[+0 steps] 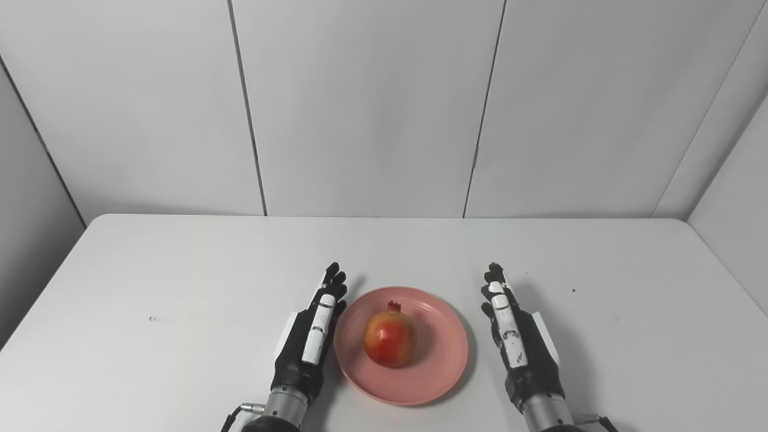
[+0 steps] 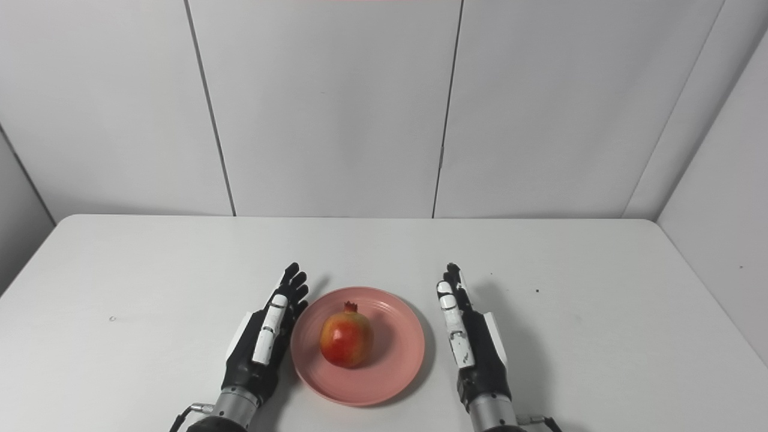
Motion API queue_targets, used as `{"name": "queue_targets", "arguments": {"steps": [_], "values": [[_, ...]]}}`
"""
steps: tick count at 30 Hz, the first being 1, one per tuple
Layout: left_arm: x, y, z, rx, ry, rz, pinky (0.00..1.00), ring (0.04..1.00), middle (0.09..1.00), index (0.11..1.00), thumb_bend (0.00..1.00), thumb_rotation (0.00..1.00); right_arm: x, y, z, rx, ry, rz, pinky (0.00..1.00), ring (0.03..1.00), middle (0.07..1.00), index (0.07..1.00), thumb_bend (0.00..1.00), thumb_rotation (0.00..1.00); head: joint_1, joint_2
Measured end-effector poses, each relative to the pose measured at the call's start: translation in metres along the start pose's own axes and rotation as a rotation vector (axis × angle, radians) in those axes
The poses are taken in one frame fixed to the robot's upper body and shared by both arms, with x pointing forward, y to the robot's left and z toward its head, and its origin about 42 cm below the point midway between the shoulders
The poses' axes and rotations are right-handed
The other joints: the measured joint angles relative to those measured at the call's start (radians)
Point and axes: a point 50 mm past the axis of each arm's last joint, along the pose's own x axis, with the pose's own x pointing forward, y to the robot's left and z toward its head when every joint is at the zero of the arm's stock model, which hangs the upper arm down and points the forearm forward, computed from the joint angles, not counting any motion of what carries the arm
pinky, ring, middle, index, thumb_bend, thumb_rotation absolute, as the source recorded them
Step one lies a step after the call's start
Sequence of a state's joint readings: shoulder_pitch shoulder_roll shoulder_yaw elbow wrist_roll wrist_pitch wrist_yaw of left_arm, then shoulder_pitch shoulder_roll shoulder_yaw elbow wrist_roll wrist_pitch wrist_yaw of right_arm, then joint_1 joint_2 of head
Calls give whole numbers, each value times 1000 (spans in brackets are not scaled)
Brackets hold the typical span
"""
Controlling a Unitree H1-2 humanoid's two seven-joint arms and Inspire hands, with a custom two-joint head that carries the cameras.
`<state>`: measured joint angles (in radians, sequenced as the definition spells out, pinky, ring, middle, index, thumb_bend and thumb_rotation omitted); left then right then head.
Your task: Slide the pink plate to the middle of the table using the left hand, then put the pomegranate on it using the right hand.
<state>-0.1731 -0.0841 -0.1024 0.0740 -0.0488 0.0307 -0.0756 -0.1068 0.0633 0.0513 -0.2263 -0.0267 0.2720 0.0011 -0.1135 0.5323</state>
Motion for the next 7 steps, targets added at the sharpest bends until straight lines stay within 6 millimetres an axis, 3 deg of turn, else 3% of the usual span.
{"name": "queue_targets", "arguments": {"steps": [7], "values": [[-8, 1, 1, 31, 0, 6, 1000, 1000, 1000, 1000, 414, 1000, -4, 0, -1, 14, 3, -4, 1000, 1000, 1000, 1000, 285, 1000, -5, -5]]}}
